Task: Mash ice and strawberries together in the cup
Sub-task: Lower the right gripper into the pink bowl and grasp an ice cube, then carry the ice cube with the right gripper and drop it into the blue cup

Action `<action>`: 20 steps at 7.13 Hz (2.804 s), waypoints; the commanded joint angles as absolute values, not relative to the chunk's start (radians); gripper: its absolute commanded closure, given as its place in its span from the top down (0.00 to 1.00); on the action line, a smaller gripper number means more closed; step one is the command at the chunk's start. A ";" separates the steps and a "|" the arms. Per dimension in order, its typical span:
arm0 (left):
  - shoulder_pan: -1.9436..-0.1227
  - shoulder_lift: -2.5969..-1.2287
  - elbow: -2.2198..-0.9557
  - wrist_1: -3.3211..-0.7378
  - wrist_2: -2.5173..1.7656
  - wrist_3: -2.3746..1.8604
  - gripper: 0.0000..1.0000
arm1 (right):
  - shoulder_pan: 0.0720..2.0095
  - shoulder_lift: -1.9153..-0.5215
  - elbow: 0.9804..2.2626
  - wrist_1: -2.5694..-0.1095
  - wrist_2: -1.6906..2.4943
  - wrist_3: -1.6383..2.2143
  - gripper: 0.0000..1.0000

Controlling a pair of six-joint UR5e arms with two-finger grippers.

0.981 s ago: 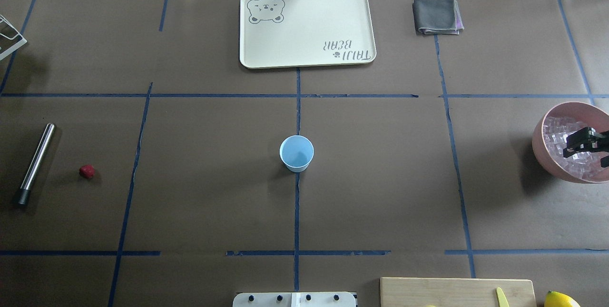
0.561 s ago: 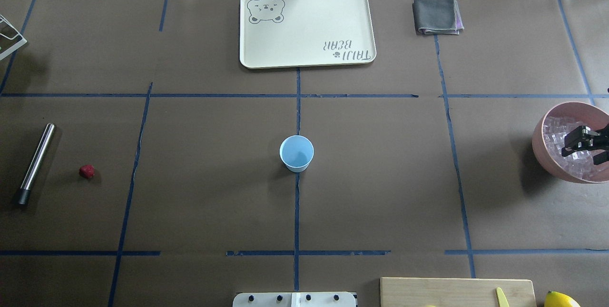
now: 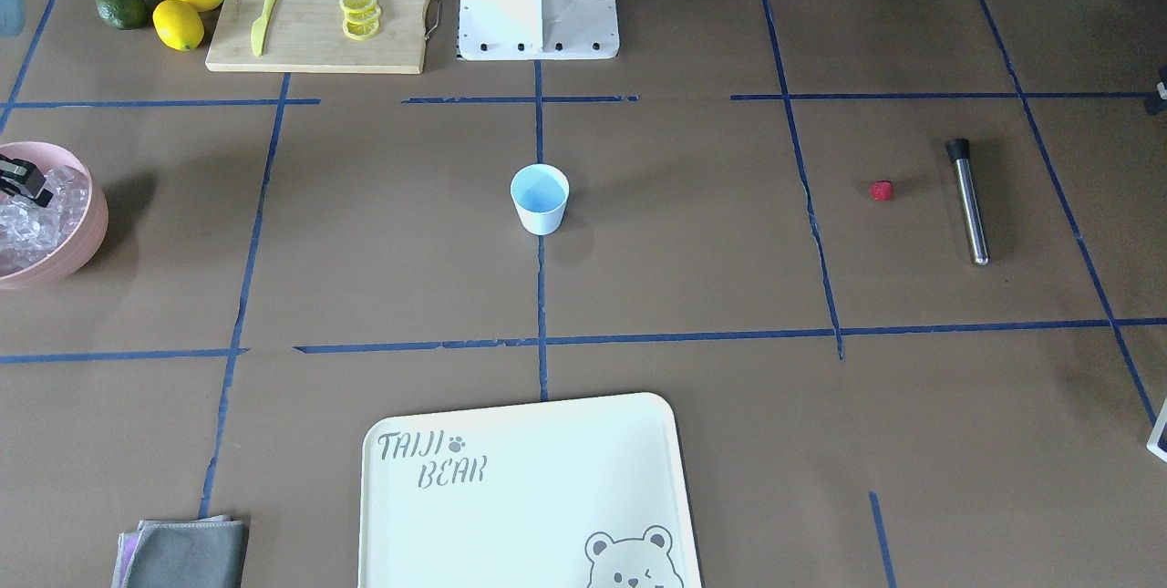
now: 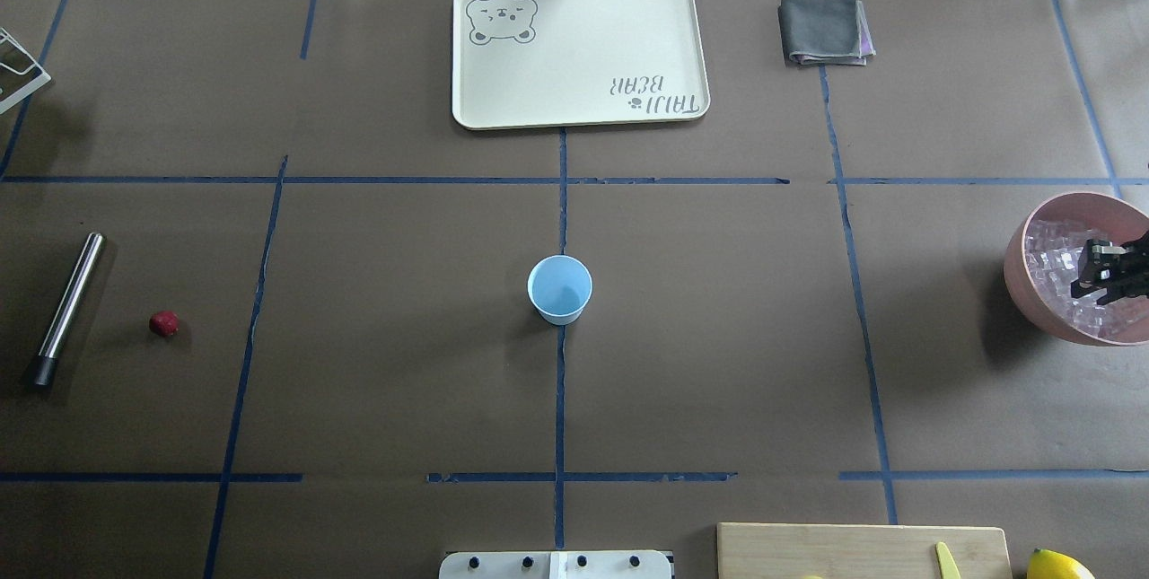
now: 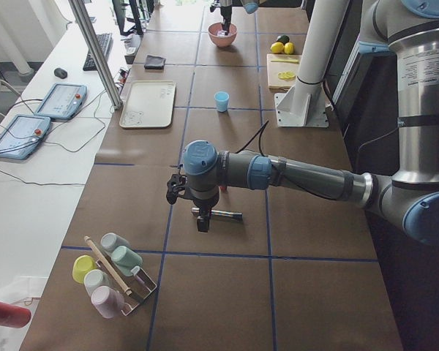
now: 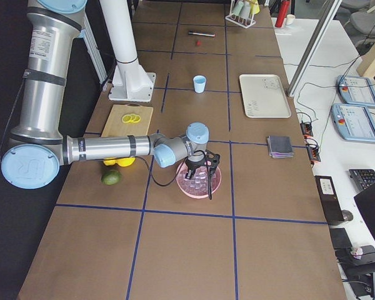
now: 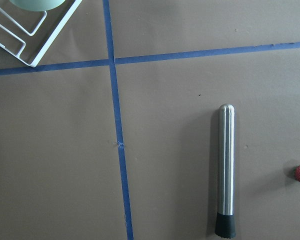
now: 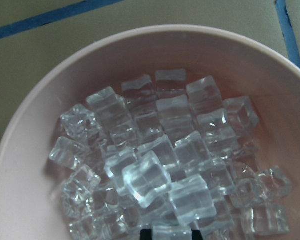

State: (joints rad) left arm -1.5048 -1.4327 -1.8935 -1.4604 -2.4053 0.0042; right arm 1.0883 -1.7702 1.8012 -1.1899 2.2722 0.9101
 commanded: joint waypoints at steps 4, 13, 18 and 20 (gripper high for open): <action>-1.505 -1.428 -1.902 -1.462 -2.408 0.008 1.00 | 0.952 -1.543 2.049 -1.200 2.370 1.305 0.00; -1.505 -1.407 -1.925 -1.462 -2.456 0.011 1.00 | 0.506 -0.936 1.675 -1.201 2.000 1.764 0.26; -1.499 -1.408 -1.928 -1.462 -2.457 0.003 1.00 | 0.537 -0.951 1.770 -1.318 2.003 1.766 1.00; -1.467 -1.408 -1.942 -1.462 -2.485 0.002 1.00 | 0.583 -1.021 1.866 -1.368 2.045 1.756 1.00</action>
